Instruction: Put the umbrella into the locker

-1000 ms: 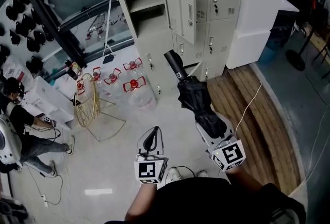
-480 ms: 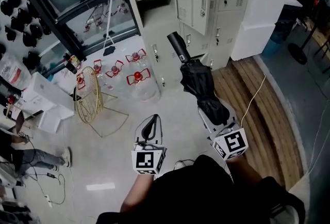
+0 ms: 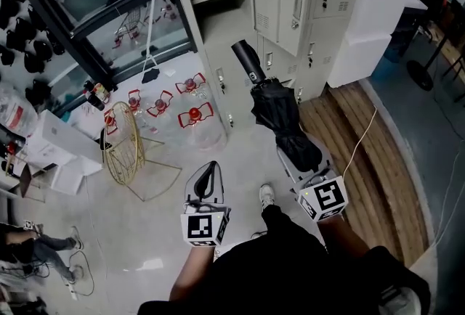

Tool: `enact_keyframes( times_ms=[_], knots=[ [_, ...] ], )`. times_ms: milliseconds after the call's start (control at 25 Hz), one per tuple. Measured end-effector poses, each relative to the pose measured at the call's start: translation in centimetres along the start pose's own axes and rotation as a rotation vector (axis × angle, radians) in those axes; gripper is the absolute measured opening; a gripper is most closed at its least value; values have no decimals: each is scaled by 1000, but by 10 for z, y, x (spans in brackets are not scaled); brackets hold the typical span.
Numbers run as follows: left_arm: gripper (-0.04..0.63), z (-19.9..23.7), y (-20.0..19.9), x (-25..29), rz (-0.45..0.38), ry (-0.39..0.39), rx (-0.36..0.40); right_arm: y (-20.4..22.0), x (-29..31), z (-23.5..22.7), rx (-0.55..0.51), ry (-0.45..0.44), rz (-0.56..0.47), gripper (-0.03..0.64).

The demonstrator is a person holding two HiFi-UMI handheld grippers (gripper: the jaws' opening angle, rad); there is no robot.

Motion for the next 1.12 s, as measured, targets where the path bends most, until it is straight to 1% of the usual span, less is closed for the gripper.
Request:
enact_keyframes(
  times_ms=[160,360,600,720,960,1120],
  knots=[
    [-3,15,5,32,12,-13,-2,0,35,-15,5,-8,-2,219],
    [-3,32,4,75,25,-43,-7,-1,82,-39,-3,-43,8,218],
    [-3,53,-8,132,11,-84,-9,8,133,-73,13,-77,43,219],
    [-3,59,-11,156,1,-92,-16,11,155,-90,20,-81,43,219],
    [-3,74,-5,197,24,-136,-18,13,198,-120,36,-95,65,219],
    [-3,81,-9,216,23,-147,0,6,228,-132,27,-83,61,219]
  ],
)
Point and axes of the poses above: the fingertips, and each gripper's own axes: x forward along the fingers, z to its left, y out of its underside, the point moved 1 cm from there along -x, backward along the fingers, and after that the axes turned 7 degrees about x, right-handed, at the moved point
